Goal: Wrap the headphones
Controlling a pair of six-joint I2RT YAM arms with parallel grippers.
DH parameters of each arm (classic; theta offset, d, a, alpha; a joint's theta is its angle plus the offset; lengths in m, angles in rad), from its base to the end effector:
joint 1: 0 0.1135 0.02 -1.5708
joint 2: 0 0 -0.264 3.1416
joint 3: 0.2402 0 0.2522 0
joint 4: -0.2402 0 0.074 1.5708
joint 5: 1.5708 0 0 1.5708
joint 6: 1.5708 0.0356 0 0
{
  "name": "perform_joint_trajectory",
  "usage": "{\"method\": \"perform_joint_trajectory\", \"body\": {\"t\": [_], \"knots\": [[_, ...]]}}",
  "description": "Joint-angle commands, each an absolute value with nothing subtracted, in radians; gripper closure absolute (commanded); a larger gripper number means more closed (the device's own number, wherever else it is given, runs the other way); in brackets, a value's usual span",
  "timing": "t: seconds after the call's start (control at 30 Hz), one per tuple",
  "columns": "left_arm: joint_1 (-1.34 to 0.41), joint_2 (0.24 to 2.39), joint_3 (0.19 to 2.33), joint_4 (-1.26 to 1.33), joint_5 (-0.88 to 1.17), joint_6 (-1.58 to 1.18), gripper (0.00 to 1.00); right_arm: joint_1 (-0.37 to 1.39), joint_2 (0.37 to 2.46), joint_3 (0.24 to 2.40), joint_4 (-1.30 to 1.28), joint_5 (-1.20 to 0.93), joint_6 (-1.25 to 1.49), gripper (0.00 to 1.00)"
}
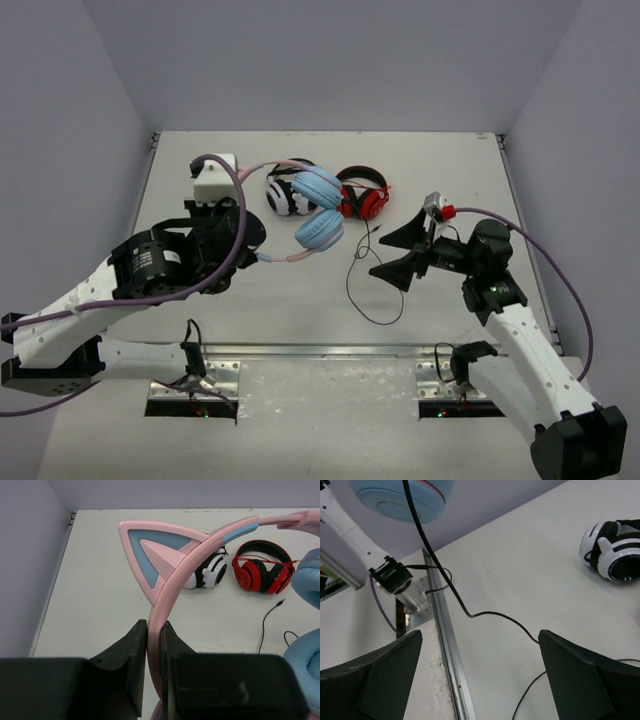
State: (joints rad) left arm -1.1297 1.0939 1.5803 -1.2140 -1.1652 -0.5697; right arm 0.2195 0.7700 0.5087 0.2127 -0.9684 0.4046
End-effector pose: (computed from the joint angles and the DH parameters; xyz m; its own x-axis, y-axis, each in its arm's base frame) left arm 0.0949 -0.1245 0.4570 -0.2735 0.0809 -0.9585 -0.0994 0.9887 0.1118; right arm 0.1661 0.0671 0.2874 -0.4084 0.1374 -0.9024 -0.8332 0.3478 0.4300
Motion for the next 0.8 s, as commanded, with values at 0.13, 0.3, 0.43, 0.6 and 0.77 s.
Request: {"method": "perform_joint_trajectory", "body": {"t": [0.13, 0.3, 0.43, 0.6, 0.77], "knots": [[-1.127, 1.101, 1.643, -1.063, -1.135, -0.554, 0.98, 0.264, 0.874, 0.549, 0.388, -1.101, 0.408, 0.01], [-1.127, 1.101, 1.666, -1.052, -1.121, -0.546, 0.98, 0.36, 0.975, 0.563, 0.328, -0.994, 0.296, 0.01], [-1.127, 1.101, 1.674, -1.031, -1.104, -0.528, 0.98, 0.364, 1.043, 0.532, 0.445, -0.928, 0.287, 0.07], [-1.127, 1.112, 1.695, -1.035, -1.115, -0.522, 0.97, 0.362, 1.133, 0.52, 0.526, -0.94, 0.299, 0.38], [-1.118, 1.114, 1.68, -1.032, -1.196, -0.532, 0.95, 0.362, 1.085, 0.396, 0.609, -0.898, 0.328, 0.82]]}}
